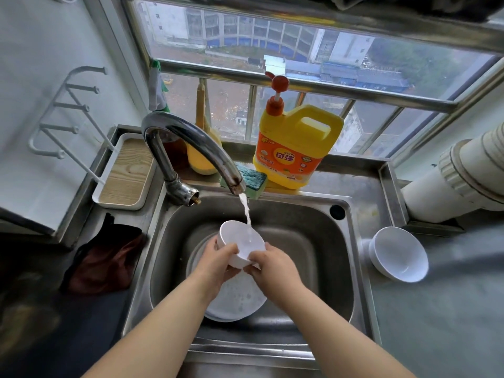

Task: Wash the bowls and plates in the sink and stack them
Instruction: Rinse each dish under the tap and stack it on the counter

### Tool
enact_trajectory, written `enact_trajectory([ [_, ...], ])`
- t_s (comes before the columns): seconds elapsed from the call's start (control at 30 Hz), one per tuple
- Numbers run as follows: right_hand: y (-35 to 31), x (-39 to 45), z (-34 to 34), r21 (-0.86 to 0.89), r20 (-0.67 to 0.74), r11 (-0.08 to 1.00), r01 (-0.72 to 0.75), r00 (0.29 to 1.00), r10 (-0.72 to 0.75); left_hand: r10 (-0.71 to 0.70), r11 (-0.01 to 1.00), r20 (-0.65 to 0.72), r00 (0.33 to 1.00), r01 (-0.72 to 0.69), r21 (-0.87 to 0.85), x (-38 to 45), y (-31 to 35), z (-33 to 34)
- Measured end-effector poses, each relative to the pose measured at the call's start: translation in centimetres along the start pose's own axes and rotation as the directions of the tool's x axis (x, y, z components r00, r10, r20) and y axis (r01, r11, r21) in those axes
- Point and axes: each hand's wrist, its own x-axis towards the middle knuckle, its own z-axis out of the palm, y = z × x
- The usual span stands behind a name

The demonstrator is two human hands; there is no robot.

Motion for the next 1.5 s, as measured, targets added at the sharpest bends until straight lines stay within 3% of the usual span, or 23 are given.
enact_trajectory([
  [0.13,1.8,0.2,-1.0,-0.19,0.132,0.974,0.125,0.986,-0.101,-0.131,0.991,0.048,0.99,0.128,0.048,-0.2,1.8,-1.7],
  [0.23,2.0,0.8,-1.7,-0.278,0.187,0.94,0.197,0.971,-0.148,-0.108,0.993,0.1,0.989,0.103,0.055,0.0,1.7,-1.6],
  [0.37,-0.5,0.8,0.0,-0.12,0.094,0.992,0.043,0.995,-0.031,-0.021,0.99,0.013,1.0,0.022,-0.139,0.6,-0.6,0.4],
  [0.43,-1.1,0.4,0.2,-0.059,0.075,0.998,-0.019,0.997,0.024,-0.005,0.994,-0.03,1.0,0.001,-0.111,0.3,-0.7,1.0],
  [0.53,1.1,0.3,-0.2,-0.131,0.105,0.985,0.115,0.989,-0.102,-0.036,0.999,-0.052,0.998,0.037,0.022,0.1,0.6,0.3],
  [0.67,3.1,0.8,-0.5,-0.299,0.096,0.897,0.325,0.946,-0.311,-0.109,0.99,0.043,0.993,0.105,0.096,0.3,1.9,-1.2],
  [0.73,1.3,0.7,-0.2,-0.232,0.108,0.931,0.283,0.958,-0.264,-0.082,0.997,0.035,0.996,0.082,0.002,0.7,1.1,-0.6],
  [0.83,-0.5,0.9,0.7,-0.158,0.075,0.985,0.066,0.996,-0.055,-0.066,0.991,-0.003,0.998,0.065,-0.114,0.4,-0.2,1.0],
  [0.93,0.0,0.5,0.2,-0.101,0.004,0.982,0.158,0.987,-0.158,-0.074,0.997,-0.016,0.997,0.073,-0.033,0.3,0.5,0.6],
  [1.07,3.5,0.7,-0.3,-0.303,-0.035,0.898,0.318,0.938,-0.344,-0.139,0.989,0.079,0.987,0.135,0.061,-0.2,2.2,-1.2],
  [1.2,0.6,0.7,-0.3,-0.08,-0.03,0.978,0.191,0.981,-0.194,-0.031,0.992,0.046,0.998,0.036,-0.122,0.6,0.5,0.1],
  [1.3,-0.1,0.8,0.3,-0.051,-0.006,0.996,0.069,0.998,-0.069,0.001,0.992,-0.008,1.0,-0.002,-0.13,0.9,-0.4,0.8],
  [1.37,0.9,0.5,-0.1,-0.071,0.017,0.984,0.161,0.987,-0.16,-0.025,0.999,-0.016,1.0,0.024,-0.043,1.1,0.3,0.0],
  [1.5,3.4,0.5,-0.5,-0.319,-0.05,0.902,0.292,0.945,-0.324,-0.084,0.994,0.036,0.996,0.082,0.073,1.1,1.9,-1.3],
])
